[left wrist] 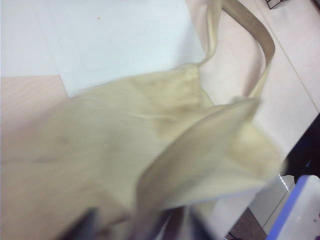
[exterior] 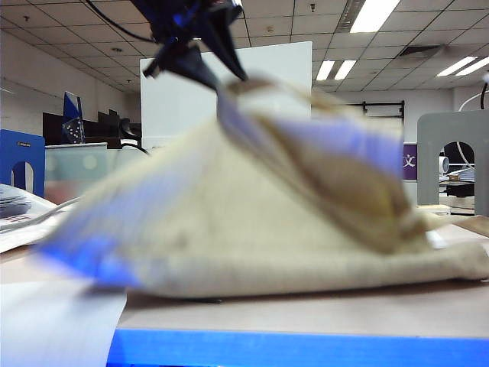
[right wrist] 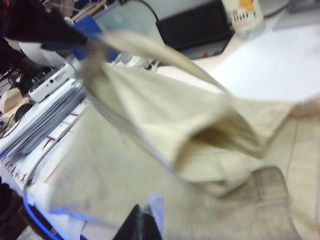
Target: Take the glasses case out of the canvas bag and put it on the table.
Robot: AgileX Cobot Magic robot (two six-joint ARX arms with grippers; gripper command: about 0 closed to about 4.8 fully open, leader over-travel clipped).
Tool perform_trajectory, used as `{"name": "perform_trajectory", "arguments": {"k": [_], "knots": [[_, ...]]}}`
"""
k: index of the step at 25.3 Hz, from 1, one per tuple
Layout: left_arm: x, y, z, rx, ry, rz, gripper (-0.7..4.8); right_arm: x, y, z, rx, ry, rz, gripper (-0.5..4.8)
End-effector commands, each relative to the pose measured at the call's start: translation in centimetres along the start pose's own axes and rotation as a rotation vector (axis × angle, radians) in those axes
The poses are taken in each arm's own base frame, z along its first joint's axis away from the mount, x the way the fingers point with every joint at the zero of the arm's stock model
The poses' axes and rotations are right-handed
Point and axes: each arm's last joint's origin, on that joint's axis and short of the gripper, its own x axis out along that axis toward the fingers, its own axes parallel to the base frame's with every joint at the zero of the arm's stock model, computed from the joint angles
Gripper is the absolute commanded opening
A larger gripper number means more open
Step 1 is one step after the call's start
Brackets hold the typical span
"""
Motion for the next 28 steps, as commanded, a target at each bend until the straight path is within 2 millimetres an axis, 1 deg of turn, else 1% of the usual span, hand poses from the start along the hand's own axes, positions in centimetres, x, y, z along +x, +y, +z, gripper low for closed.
{"name": "perform_trajectory", "arguments": {"k": [1,7,11,12,14,17,19,24,28], "knots": [[1.1,0.4,0.2,-0.002,0.003,-0.004,2.42,-0.1,0.2,0.2,-0.005,-0.002,0.027,-0.04],[3.2,1.5,0.1,-0.023,0.033,-0.012,2.42,-0.1,0.2,0.2,-0.005,-0.001,0.028,-0.04],[4.9,2.8,-0.2,-0.043,0.063,0.025,2.50,-0.1,0.2,0.2,-0.005,0.001,0.032,-0.04],[5.2,3.0,-0.4,-0.052,0.082,0.038,2.64,-0.1,0.2,0.2,-0.005,0.001,0.032,-0.04],[5.7,3.3,-0.8,-0.058,0.120,0.042,3.20,-0.1,0.3,0.1,-0.006,0.007,0.046,-0.04],[5.7,3.3,-1.1,-0.062,0.154,0.035,3.27,-0.1,0.3,0.1,-0.005,0.015,0.063,-0.04],[5.5,3.1,-1.3,-0.065,0.170,0.020,3.47,-0.1,0.3,0.1,-0.006,0.017,0.066,-0.04],[4.3,2.5,-1.7,-0.059,0.209,0.017,3.50,-0.1,0.3,0.1,-0.005,0.018,0.066,-0.04],[3.3,1.8,-1.7,-0.060,0.204,-0.004,3.50,0.0,0.3,0.1,-0.005,0.019,0.065,-0.04]]}}
